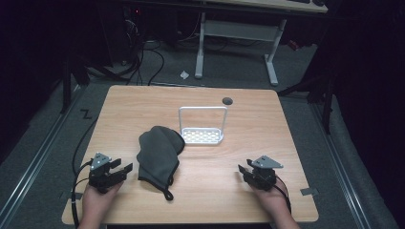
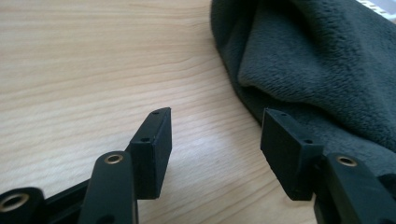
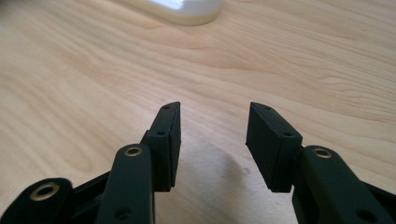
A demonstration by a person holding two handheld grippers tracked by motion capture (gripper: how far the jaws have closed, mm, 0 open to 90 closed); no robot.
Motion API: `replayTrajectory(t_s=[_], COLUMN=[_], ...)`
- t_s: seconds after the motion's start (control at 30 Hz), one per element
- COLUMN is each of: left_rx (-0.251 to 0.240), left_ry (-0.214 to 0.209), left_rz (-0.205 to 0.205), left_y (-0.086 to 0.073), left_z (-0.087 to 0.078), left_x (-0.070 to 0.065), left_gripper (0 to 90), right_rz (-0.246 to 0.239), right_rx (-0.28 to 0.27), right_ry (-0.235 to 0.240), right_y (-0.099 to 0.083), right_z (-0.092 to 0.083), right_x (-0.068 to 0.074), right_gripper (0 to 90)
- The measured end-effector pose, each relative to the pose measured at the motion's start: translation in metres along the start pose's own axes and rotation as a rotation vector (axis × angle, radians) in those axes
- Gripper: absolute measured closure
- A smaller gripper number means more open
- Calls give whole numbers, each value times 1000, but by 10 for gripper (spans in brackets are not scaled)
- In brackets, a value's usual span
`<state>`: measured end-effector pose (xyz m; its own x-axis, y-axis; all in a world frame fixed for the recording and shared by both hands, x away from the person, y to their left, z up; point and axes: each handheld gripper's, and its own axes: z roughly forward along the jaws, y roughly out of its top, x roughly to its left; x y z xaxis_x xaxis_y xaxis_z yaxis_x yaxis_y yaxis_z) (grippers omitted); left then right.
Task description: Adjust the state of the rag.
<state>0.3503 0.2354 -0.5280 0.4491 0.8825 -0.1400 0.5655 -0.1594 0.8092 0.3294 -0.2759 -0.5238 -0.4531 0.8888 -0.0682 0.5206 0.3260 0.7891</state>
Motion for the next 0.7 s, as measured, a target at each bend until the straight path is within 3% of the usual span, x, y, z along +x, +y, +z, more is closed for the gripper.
replayTrajectory(t_s=[0.37, 0.57, 0.7], left_rx=[6, -39, -86], left_ry=[-23, -39, -87], left_rz=[-2, -7, 33], left_y=[0, 4, 14], left_z=[2, -9, -17], left_x=[-3, -5, -23], left_gripper=[430, 425, 430], right_rz=[27, 21, 15], right_rx=[-22, 0, 2], right_ry=[-12, -13, -9], right_y=[2, 2, 1], right_z=[-5, 1, 2], right_x=[0, 4, 4], right_gripper=[544, 528, 519])
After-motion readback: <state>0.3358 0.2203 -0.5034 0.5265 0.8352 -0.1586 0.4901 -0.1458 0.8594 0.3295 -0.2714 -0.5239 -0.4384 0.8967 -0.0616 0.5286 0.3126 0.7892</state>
